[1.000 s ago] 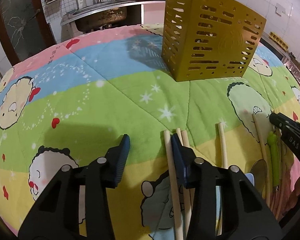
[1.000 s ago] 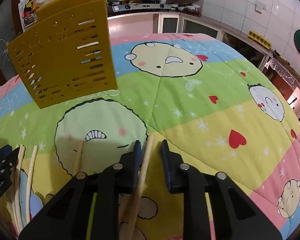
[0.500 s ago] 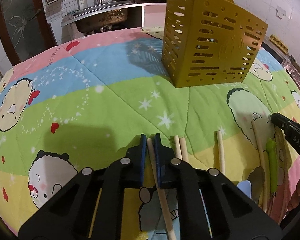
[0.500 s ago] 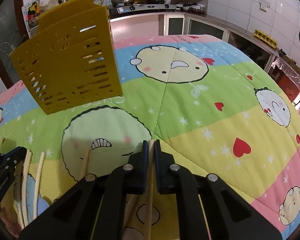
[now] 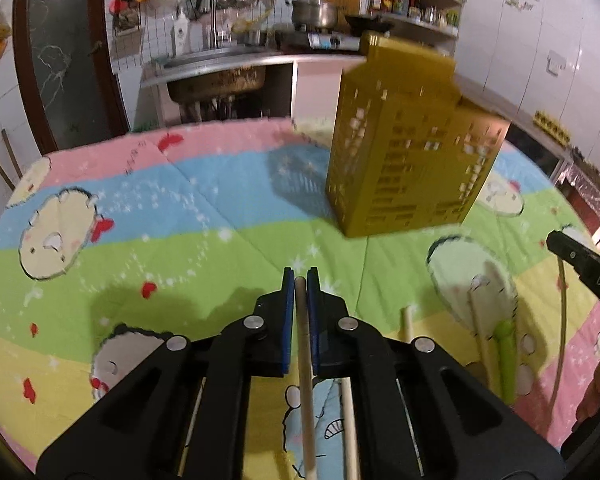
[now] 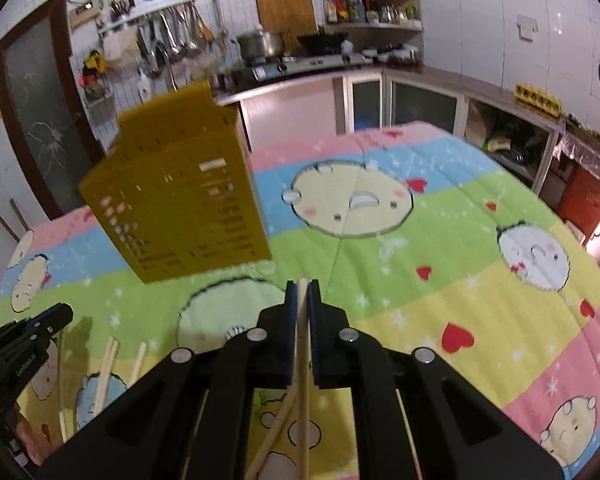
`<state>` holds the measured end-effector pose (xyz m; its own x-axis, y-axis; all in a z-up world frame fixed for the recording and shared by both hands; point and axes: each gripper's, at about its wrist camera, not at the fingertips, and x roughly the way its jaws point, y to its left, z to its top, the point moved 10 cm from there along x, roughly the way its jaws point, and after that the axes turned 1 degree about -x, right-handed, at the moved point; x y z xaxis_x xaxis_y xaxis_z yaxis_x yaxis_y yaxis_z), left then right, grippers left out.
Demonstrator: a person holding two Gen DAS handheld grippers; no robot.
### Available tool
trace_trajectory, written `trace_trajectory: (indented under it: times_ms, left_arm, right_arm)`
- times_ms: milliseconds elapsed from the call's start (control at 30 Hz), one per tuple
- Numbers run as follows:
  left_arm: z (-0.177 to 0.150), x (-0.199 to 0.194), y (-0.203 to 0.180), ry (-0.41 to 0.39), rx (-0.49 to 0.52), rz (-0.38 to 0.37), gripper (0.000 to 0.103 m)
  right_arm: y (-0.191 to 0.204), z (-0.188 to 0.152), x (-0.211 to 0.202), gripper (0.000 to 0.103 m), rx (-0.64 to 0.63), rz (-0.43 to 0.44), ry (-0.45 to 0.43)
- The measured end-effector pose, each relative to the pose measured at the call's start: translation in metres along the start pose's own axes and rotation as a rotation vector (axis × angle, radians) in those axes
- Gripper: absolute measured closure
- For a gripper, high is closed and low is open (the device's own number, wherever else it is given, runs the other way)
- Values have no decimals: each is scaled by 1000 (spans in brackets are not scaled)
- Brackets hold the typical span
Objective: Organize utensils
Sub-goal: 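Lift the left tool's chopstick over the yellow holder while the right tool carries its chopstick there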
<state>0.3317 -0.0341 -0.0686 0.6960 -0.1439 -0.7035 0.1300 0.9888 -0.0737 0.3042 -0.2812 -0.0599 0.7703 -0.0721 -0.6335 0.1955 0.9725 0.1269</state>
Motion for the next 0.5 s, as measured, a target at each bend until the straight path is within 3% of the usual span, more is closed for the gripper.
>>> trace_trajectory:
  times_ms: [500]
  left_arm:
    - [42,-86,-1,-327,-13,43,98]
  right_arm:
    - [11,44,-84,97,-30,84,-311]
